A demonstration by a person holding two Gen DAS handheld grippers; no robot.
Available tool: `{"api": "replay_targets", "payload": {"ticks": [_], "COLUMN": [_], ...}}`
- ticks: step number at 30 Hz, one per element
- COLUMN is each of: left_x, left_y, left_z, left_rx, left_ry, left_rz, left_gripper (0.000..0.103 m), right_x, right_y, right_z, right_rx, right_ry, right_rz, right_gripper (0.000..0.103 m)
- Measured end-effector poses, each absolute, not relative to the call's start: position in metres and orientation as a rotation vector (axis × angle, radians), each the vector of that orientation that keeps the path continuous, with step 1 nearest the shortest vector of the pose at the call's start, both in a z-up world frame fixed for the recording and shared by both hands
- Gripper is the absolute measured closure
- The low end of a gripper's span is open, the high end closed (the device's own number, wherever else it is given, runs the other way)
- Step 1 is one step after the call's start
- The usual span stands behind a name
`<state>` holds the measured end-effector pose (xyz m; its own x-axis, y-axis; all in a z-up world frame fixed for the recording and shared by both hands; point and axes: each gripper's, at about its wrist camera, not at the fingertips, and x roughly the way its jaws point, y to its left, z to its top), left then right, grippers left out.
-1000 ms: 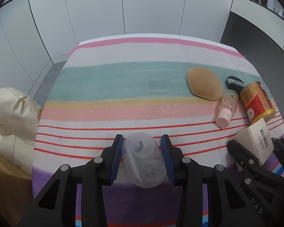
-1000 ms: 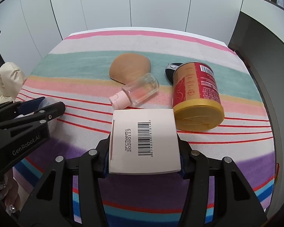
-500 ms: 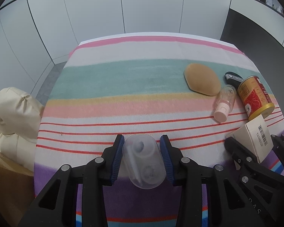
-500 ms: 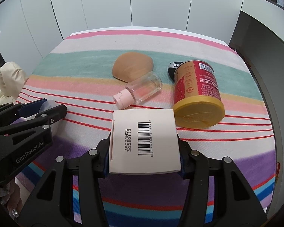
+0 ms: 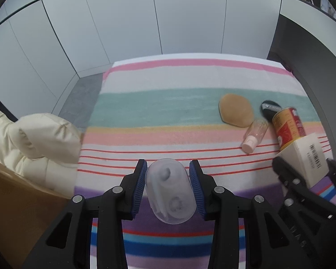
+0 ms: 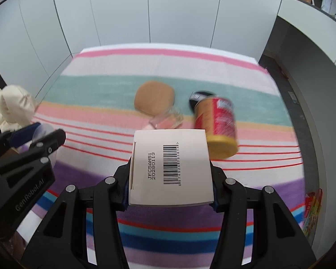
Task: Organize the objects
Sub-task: 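Lift the white box with the right tool while the left tool lifts the clear case, then carry the white box with the right tool while the left tool carries the case over the cardboard box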
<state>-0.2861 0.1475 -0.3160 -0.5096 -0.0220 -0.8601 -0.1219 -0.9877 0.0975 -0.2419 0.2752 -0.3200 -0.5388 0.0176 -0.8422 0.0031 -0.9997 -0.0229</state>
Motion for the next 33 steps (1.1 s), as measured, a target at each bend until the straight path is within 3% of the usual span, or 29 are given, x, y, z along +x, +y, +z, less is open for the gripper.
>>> {"api": "replay_targets", "payload": {"ticks": [4, 20, 33], "left_x": [-0.283, -0.278, -0.246], "left_y": [0.146, 0.132, 0.122], "left_z": [-0.278, -0.095, 0.012], "left_rx": [-1.452, -1.179, -1.080], "left_ry": [0.268, 0.157, 0.078], "left_rz": [2.719, 2.821, 2.834], "left_gripper": [0.063, 0.063, 0.063], "right_x": [-0.243, -0.251, -0.242], "right_y": [0.285, 0.332, 0.323], "right_z": [-0.285, -0.123, -0.002], "right_rx": [-1.457, -1.271, -1.164], "right_ry": [-0.075, -0.003, -0.047], "right_rz": [2.743, 2.842, 2.873], "right_gripper": [0.050, 0.050, 0.050]}}
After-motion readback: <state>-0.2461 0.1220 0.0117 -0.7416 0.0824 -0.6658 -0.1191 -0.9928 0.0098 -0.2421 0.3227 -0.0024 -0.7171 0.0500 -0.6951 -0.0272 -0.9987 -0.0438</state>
